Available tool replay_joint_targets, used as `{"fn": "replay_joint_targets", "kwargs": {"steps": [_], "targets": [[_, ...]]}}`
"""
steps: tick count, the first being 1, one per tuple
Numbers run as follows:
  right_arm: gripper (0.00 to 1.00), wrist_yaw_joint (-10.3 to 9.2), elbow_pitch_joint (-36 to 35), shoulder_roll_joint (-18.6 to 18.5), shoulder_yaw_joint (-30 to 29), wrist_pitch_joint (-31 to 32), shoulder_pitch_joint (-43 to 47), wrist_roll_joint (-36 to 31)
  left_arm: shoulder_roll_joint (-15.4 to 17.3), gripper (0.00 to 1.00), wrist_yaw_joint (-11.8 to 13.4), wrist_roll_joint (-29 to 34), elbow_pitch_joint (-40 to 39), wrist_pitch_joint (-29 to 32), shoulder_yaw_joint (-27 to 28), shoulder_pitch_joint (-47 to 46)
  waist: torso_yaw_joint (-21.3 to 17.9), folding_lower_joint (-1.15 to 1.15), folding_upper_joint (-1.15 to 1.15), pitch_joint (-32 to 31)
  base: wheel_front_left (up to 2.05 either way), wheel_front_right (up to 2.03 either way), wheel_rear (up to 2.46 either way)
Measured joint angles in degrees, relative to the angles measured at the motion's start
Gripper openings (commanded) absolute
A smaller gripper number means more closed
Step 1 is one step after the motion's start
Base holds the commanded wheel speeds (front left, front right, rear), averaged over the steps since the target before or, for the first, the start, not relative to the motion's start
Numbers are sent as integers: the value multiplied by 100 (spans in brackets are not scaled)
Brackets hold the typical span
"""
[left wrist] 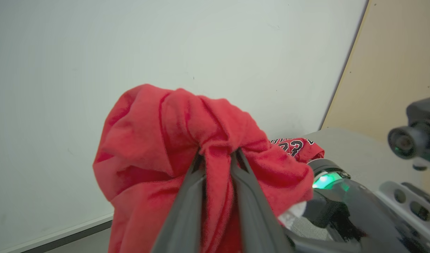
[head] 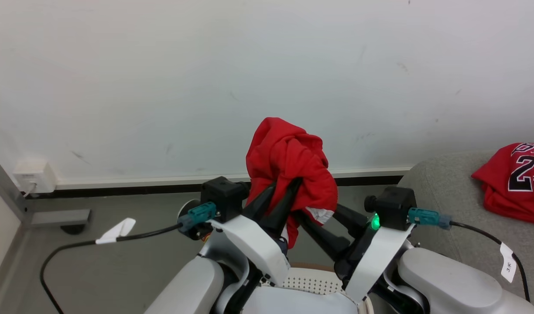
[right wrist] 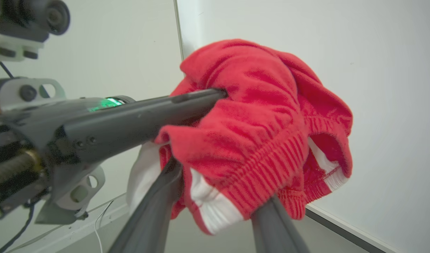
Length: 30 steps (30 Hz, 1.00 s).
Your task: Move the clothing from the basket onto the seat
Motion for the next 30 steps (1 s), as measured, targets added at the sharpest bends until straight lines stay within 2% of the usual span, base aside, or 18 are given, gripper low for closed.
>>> {"fn": "replay_joint_targets", "kwargs": {"steps": [4, 5, 7, 8, 9, 17, 30], "targets": [[0, 0, 31, 131, -347, 5, 21, -222, -11, 2, 29, -9, 2, -16, -2, -30, 21, 0, 0, 17, 0, 0, 0], [0, 0, 26, 142, -401, 7, 49, -268, -8, 18, 40, -9, 7, -33, 5, -41, 24, 0, 0, 21, 0, 0, 0], [0, 0, 3, 143, -502, 8, 102, -352, 5, 42, 51, -8, 24, -63, 10, -43, 28, 0, 0, 31, 0, 0, 0], [0, 0, -4, 137, -564, 8, 139, -389, 15, 65, 53, -7, 33, -80, 12, -43, 28, 0, 0, 35, 0, 0, 0], [0, 0, -9, 122, -624, 7, 174, -432, 31, 98, 60, 0, 41, -114, 14, -43, 27, 0, 0, 40, 0, 0, 0], [0, 0, -45, -74, -1180, 0, 383, -710, 216, 100, 101, 187, 229, -369, -88, 64, -29, 0, 0, 81, 0, 0, 0], [0, 0, -176, -348, -1794, -1, 642, -1006, 234, 100, 120, 232, 370, -665, -250, 375, -337, 0, 0, 170, 0, 0, 0]]}}
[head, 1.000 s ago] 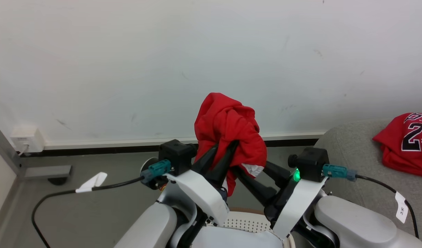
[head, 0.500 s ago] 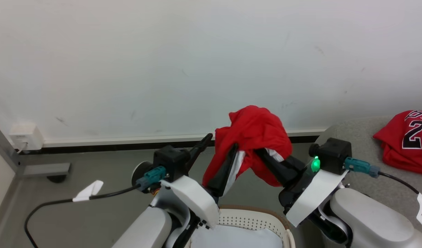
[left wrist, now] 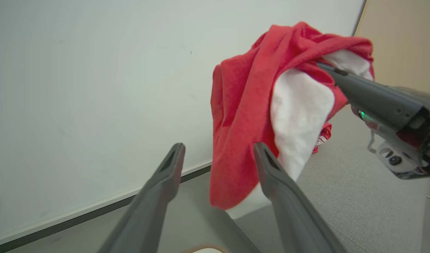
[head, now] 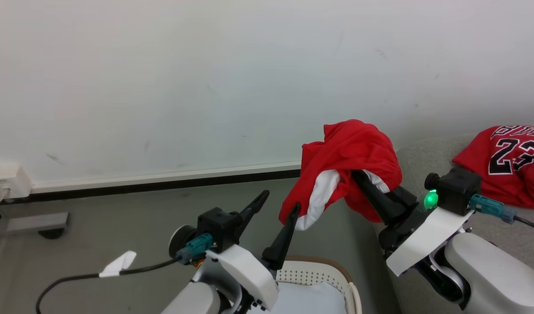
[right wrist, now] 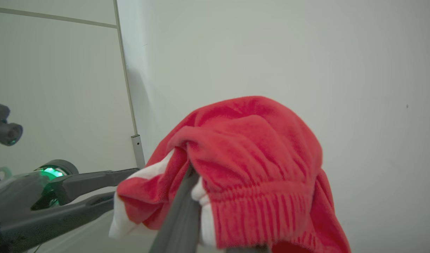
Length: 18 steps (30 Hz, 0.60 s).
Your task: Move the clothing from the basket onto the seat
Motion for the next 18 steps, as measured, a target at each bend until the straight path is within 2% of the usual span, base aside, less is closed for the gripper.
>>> {"fn": "replay_joint_targets", "kwargs": {"steps": [9, 18], "targets": [[0, 0, -4, -47, -169, -1, 30, -132, 15, 100, 25, 0, 0, -34, -18, -13, -387, 0, 0, 58, 0, 0, 0], [0, 0, 45, -93, -197, -1, 51, -267, 8, 100, 33, -9, -31, -38, -46, -74, -1043, 0, 0, 163, 0, 0, 0]]}}
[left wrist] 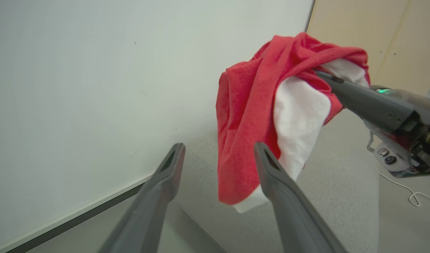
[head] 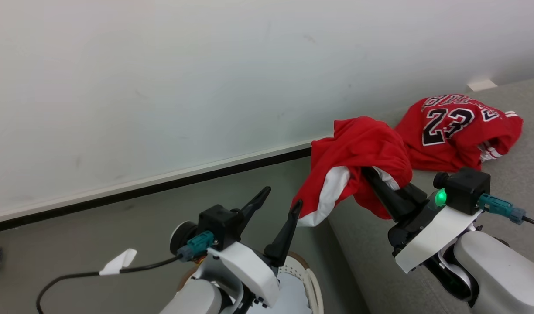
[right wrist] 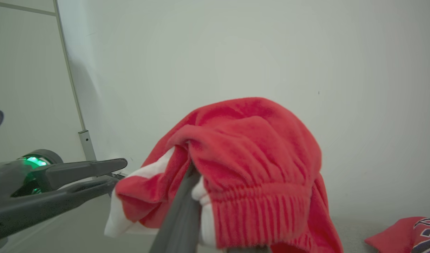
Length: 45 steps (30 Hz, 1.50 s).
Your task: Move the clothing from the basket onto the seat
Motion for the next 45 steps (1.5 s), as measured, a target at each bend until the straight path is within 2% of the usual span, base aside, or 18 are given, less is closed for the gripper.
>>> {"fn": "replay_joint_targets", "kwargs": {"steps": [11, 19, 27, 33, 40, 45], "targets": [[0, 0, -14, -175, -219, 0, 105, -71, -56, 100, -21, -2, 8, -4, -116, -129, -797, 0, 0, 261, 0, 0, 0], [0, 0, -46, -254, -723, 0, 165, -187, -86, 100, -107, 70, -32, 94, -301, -388, -970, 0, 0, 738, 0, 0, 0], [0, 0, 177, -379, -1647, 1, -314, -650, -93, 100, -310, 287, -122, 256, -491, -1018, -853, 1, 0, 1667, 0, 0, 0], [0, 0, 533, -828, -2799, 0, -1058, -962, -145, 100, -408, 407, -148, 296, -547, -1555, -613, 1, 0, 2568, 0, 0, 0], [0, 0, 1414, -1482, -3990, 0, -1867, -1155, -75, 100, -432, 515, -135, 237, -448, -1941, -194, 2, 0, 3535, 0, 0, 0], [0, 0, 2381, -1486, -4874, -13, -2176, -1482, -37, 100, -407, 521, -147, 143, -383, -2107, 123, 2, -1, 4038, 0, 0, 0]]}}
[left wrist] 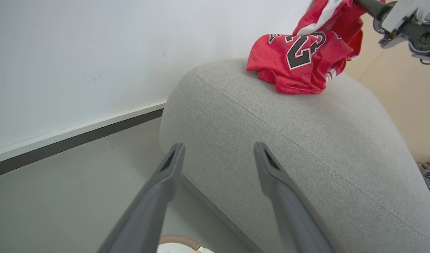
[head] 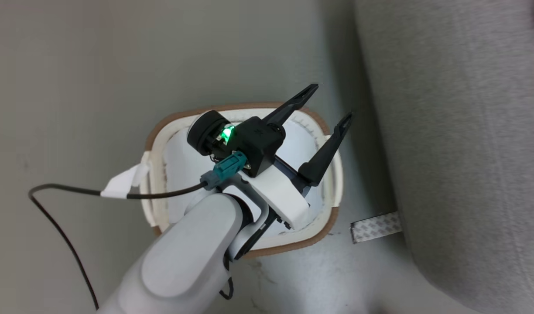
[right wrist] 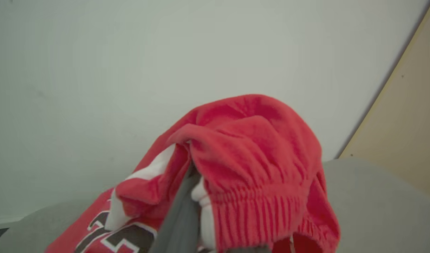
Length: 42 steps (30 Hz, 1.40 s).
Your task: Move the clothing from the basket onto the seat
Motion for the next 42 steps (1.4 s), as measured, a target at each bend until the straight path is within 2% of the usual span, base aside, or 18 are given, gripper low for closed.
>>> {"fn": "replay_joint_targets", "kwargs": {"steps": [4, 5, 6, 7, 10, 14, 17, 24, 33, 42], "targets": [[0, 0, 809, 366, -582, 1, 96, -387, -12, 100, 1, 0, 37, -99, -8, -9, 256, 0, 0, 173, 0, 0, 0], [21, 0, 902, 467, -722, 1, 164, -497, -12, 100, 2, -1, 52, -103, -13, -9, 296, 0, 0, 191, 0, 0, 0], [55, 0, 995, 584, -865, 1, 244, -603, -14, 100, 5, -2, 71, -111, -9, -9, 322, 0, 0, 190, 0, 0, 0], [100, 0, 1029, 699, -1007, 2, 339, -749, -12, 100, 9, -5, 90, -133, -9, -7, 330, 0, 0, 170, 0, 0, 0], [100, 0, 750, 998, -1406, 0, 631, -1107, 13, 100, 63, -32, 116, -196, 43, 28, 309, -1, 0, 47, 0, 0, 0], [100, 0, -36, 1550, -1705, 2, 1293, -1538, 103, 100, 191, -179, 222, -381, 210, 286, 253, -1, 0, -224, 0, 0, 0], [100, 0, -804, 1814, -1882, 0, 1900, -1931, 204, 100, 319, -264, 321, -605, 367, 544, 213, -2, 0, -506, 0, 0, 0], [100, 0, -2031, 2486, -1912, 0, 3377, -2538, 427, 100, 661, -410, 667, -1024, 704, 1399, 199, -2, 0, -1397, 0, 0, 0], [100, 0, -2571, 2941, -1667, 0, 4694, -2860, 493, 100, 839, -665, 798, -1191, 1201, 2504, 466, -4, 0, -2651, 0, 0, 0], [100, 0, -2750, 3201, -1348, 0, 5435, -3200, 383, 100, 944, -386, 555, -1204, 1989, 3473, 900, -5, 0, -3697, 0, 0, 0]]}}
